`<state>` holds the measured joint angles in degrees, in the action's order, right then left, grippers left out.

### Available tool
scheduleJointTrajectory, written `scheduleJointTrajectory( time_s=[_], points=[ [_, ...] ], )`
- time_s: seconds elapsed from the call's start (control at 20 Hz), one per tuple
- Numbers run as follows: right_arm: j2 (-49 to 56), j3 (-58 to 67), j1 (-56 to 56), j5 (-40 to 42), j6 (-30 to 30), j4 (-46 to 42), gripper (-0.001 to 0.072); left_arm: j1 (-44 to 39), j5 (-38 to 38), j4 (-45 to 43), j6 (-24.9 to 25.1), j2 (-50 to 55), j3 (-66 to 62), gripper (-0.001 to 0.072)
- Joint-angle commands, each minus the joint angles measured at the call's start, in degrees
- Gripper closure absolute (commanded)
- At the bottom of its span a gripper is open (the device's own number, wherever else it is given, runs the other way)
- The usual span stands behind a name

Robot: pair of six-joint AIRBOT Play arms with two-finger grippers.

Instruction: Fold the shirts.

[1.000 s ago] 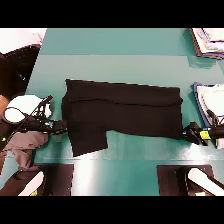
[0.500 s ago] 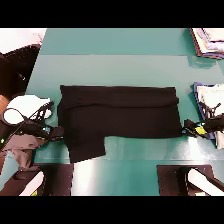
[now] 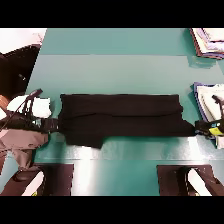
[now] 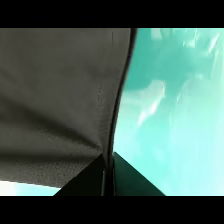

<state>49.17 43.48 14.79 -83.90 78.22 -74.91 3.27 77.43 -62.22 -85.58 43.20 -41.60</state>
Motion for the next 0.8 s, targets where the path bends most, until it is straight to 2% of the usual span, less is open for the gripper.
scheduleJointTrajectory(
  time_s=[0.0,0.35,0.55,0.6,0.65,0.7,0.75],
  points=[
    [6.5,7.6,-0.1,4.0,0.1,5.4,0.0693,0.0,-8.2,-0.3,3.8,8.2,-5.6,0.0685],
    [28.6,20.9,-0.1,7.3,0.1,14.1,0.0692,0.0,-22.5,0.8,9.6,31.6,-18.2,0.0682],
    [33.9,23.8,-0.1,8.9,0.1,15.5,0.0673,0.0,-25.9,1.6,9.0,35.2,-20.7,0.0674],
    [34.4,24.8,-0.1,9.2,0.1,15.5,0.0515,0.1,-26.5,1.7,9.0,35.2,-20.7,0.0450],
    [34.4,25.6,-0.1,9.6,0.1,15.5,0.0341,0.1,-26.9,2.3,8.9,35.2,-20.7,0.0179],
    [34.2,26.5,-0.1,10.0,-0.7,15.5,0.0277,0.1,-26.8,2.9,8.9,35.1,-20.8,0.0128],
    [33.9,27.5,0.0,9.5,-1.7,15.4,0.0261,0.0,-25.7,2.9,8.9,35.1,-21.4,0.0128]
  ],
)
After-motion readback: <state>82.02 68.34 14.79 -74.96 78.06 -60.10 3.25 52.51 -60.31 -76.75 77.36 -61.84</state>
